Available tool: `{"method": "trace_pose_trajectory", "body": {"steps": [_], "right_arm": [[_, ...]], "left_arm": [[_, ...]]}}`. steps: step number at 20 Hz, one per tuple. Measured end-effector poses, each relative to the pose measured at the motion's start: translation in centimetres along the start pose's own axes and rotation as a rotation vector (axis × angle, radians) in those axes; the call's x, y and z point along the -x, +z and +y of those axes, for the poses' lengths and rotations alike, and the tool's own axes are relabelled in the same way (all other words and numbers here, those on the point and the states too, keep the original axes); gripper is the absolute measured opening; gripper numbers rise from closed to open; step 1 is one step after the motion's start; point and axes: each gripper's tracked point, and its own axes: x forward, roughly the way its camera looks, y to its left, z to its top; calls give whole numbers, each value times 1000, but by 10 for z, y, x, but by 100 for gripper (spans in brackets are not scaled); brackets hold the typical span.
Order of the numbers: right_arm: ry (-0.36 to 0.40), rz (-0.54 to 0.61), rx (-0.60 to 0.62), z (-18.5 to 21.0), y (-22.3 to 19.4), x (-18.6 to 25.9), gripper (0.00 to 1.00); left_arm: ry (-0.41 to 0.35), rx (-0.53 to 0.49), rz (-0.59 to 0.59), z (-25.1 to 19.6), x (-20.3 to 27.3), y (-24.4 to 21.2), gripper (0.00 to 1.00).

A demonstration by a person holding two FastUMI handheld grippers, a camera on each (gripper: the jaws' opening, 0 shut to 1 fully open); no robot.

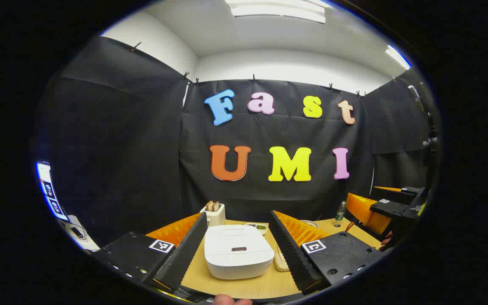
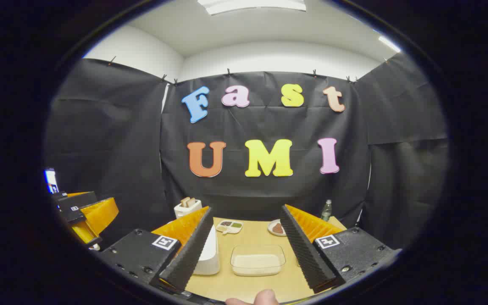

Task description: Close the left gripper, press the button to open the rice cooker; take a wooden spoon from the chopstick holder with the right hand, scoop a spoonful of rice and pour it into the rice cooker, then put the wooden spoon back into the chopstick holder.

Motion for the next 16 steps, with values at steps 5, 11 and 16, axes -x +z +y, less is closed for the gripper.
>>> {"method": "trace_pose_trajectory", "body": {"steps": [5, 11, 16], "right_arm": [[-3, 5, 6, -1, 2, 2, 100], [-9, 1, 4, -5, 5, -1, 100], [-13, -13, -2, -8, 8, -6, 100]], "left_arm": [[7, 4, 4, 4, -1, -2, 94], [13, 1, -1, 5, -4, 0, 94], [18, -8, -1, 4, -7, 0, 94]]}}
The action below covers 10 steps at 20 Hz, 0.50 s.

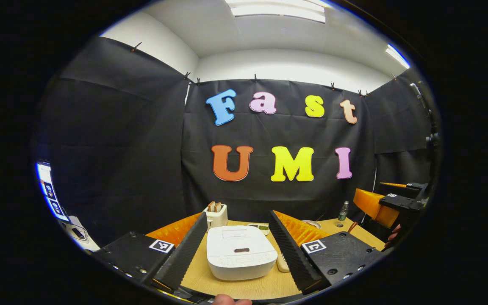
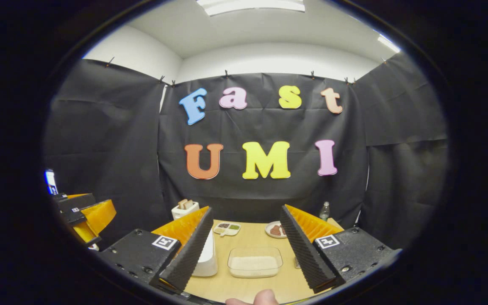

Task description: Close the left gripper, press the button to open the rice cooker; take a wooden spoon from the chopstick holder with the right hand, scoop a spoonful of rice and pour it into the rice cooker, then put the wooden spoon back into the chopstick holder.

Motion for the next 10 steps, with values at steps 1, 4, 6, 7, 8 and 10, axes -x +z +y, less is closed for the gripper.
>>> {"method": "trace_pose_trajectory", "body": {"steps": [1, 4, 6, 7, 8, 10], "right_arm": [[0, 5, 0, 0, -1, -1, 100], [-1, 8, -4, -2, -2, -3, 100], [-2, 12, -1, -4, -3, -4, 100], [-3, 14, 3, -5, -4, -5, 100], [-6, 14, 8, -7, -4, -6, 100], [-12, 15, 7, -10, -5, -8, 100]], "left_arm": [[0, 0, 5, 0, 0, 0, 94], [-6, 1, 6, -3, -2, -1, 94], [-2, 3, 11, -3, -4, -4, 94], [0, 6, 11, -3, -4, -4, 94], [-1, 10, 15, -4, -6, -5, 94], [-3, 9, 28, -6, -8, -9, 94]]}}
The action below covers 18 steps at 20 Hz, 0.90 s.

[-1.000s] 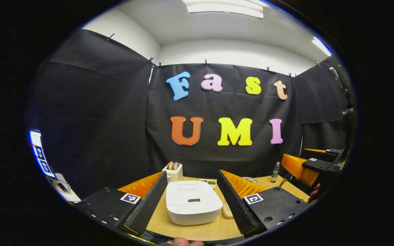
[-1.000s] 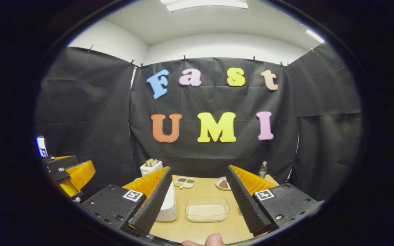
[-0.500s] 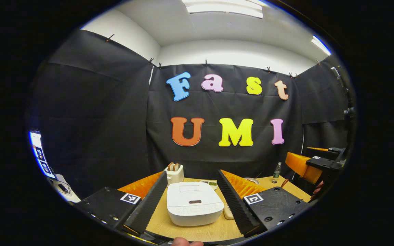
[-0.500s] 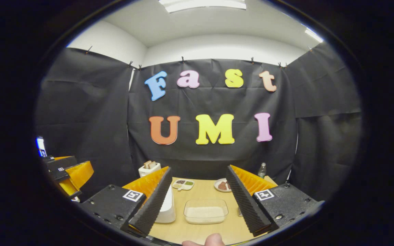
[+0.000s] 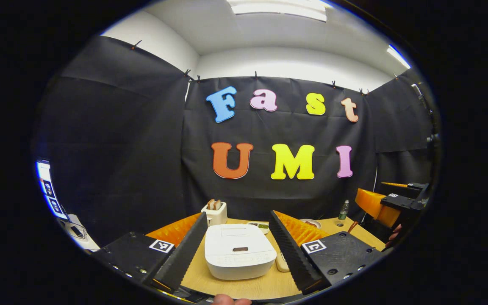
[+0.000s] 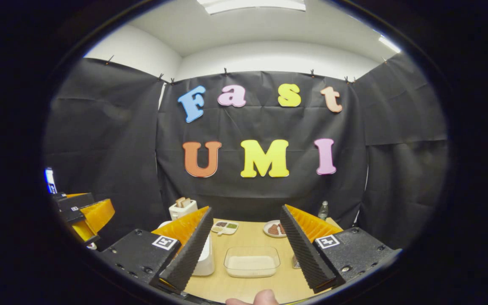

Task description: Close the left gripper, press the button to open the rice cooker; take a wooden spoon from the chopstick holder with the right hand, scoop a spoonful of rice and pour it into the rice cooker, then put the wooden spoon back into the chopstick holder.

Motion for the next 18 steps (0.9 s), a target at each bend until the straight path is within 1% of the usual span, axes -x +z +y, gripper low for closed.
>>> {"method": "trace_pose_trajectory", "body": {"steps": [5, 10, 13, 16, 17, 18], "right_arm": [[-16, 11, -5, -13, -5, -8, 99], [-29, 67, -12, -33, -25, -28, 100], [-27, 93, -14, -47, -34, -48, 100], [-45, 123, -26, -72, -47, -71, 100], [-52, 131, -32, -80, -51, -78, 100], [-61, 137, -37, -87, -54, -84, 100]], "left_arm": [[-8, 0, 33, -9, -9, -11, 94], [-3, 13, 127, -16, -36, -37, 94], [6, 11, 233, -15, -59, -66, 94], [-16, 50, 400, -18, -85, -109, 94], [-11, 53, 455, -16, -93, -123, 86], [-3, 57, 508, -13, -102, -135, 81]]}}
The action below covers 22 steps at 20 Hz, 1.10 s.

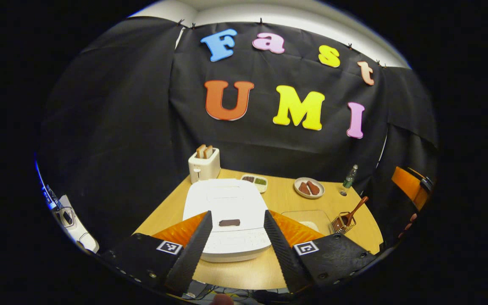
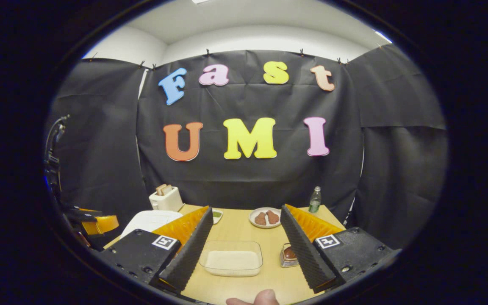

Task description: Close the left gripper, press the button to open the rice cooker; take a wooden spoon from the chopstick holder with the right hand, scoop a spoonful of rice and pour it into the rice cooker, then put the wooden spoon back into the chopstick holder.

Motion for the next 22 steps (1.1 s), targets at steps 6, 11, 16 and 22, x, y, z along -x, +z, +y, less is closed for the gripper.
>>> {"method": "trace_pose_trajectory", "body": {"steps": [6, 11, 16, 22], "right_arm": [[-46, 46, -20, -38, -15, -39, 100], [-65, 90, -30, -54, -33, -59, 100], [-76, 119, -17, -66, -44, -72, 100], [-75, 135, -21, -69, -50, -80, 100]], "left_arm": [[-4, 79, 195, 14, -57, -26, 11], [-69, 84, 294, 10, -89, -42, 0], [-40, 96, 340, 19, -115, -57, 0], [-47, 140, 392, 19, -116, -68, 0]]}}
